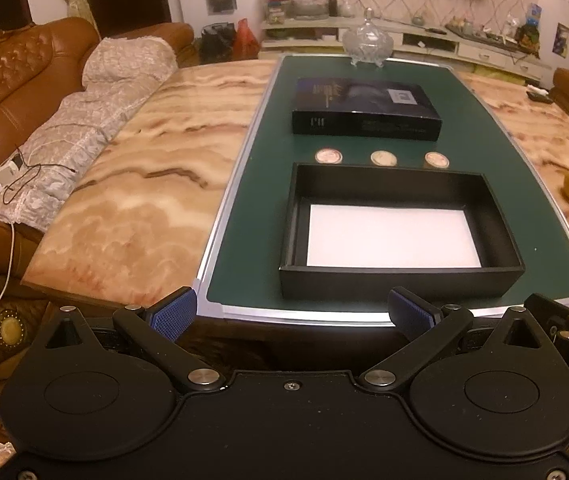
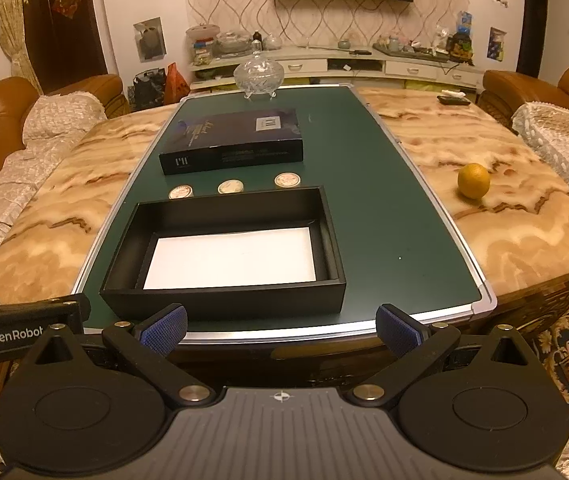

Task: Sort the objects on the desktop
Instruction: 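Move the left tool forward toward the row of three round jars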

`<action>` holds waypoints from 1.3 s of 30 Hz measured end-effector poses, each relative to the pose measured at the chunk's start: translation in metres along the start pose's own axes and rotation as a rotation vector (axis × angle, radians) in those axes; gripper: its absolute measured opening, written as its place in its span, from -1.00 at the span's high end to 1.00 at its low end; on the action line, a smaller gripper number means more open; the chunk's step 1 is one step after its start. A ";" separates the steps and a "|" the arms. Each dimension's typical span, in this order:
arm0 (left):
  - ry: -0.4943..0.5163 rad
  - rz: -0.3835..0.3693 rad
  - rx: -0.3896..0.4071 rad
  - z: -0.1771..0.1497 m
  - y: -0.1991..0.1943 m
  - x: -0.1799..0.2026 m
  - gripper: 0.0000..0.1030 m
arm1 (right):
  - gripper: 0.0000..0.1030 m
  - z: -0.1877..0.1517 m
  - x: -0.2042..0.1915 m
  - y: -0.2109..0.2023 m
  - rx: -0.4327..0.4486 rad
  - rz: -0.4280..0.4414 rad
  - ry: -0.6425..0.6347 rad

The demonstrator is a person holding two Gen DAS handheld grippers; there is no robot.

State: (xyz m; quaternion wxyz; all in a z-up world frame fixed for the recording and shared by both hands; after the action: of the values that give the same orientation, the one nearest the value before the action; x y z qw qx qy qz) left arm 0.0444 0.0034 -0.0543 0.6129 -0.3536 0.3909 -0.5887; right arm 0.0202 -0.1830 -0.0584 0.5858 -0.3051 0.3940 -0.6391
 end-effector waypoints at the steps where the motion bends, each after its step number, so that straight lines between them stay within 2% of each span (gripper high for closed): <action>1: -0.001 -0.002 -0.001 -0.001 0.000 0.000 -1.00 | -1.00 0.000 0.000 0.000 0.001 -0.004 -0.002; 7: -0.008 -0.014 -0.024 0.000 0.005 0.000 -1.00 | -1.00 0.003 -0.006 -0.001 -0.019 -0.017 -0.039; 10: -0.009 -0.004 -0.016 0.002 0.003 0.000 -1.00 | -1.00 0.003 -0.005 0.001 -0.011 0.012 -0.040; 21: -0.015 -0.003 -0.017 0.004 0.004 -0.002 -1.00 | -1.00 0.006 -0.009 0.006 -0.026 0.001 -0.036; 32: -0.018 -0.007 -0.022 0.005 0.006 -0.003 -1.00 | -1.00 0.009 -0.011 0.006 -0.012 0.046 -0.030; 39: -0.027 -0.012 -0.039 0.010 0.010 -0.005 -1.00 | -1.00 0.015 -0.016 0.012 -0.028 0.018 -0.050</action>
State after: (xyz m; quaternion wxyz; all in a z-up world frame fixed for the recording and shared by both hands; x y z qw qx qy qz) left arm 0.0578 0.0092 -0.0588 0.6074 -0.3758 0.3920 -0.5799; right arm 0.0413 -0.1698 -0.0601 0.5968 -0.3256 0.3910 -0.6204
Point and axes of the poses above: each gripper's, at about its wrist camera, not at the fingertips, and y roughly the way its jaws point, x to its right, z to its top, the point moved 7 cm from there along y, roughly the way its jaws point, and after that the axes turned 14 degrees about -x, right-handed, at the moved point
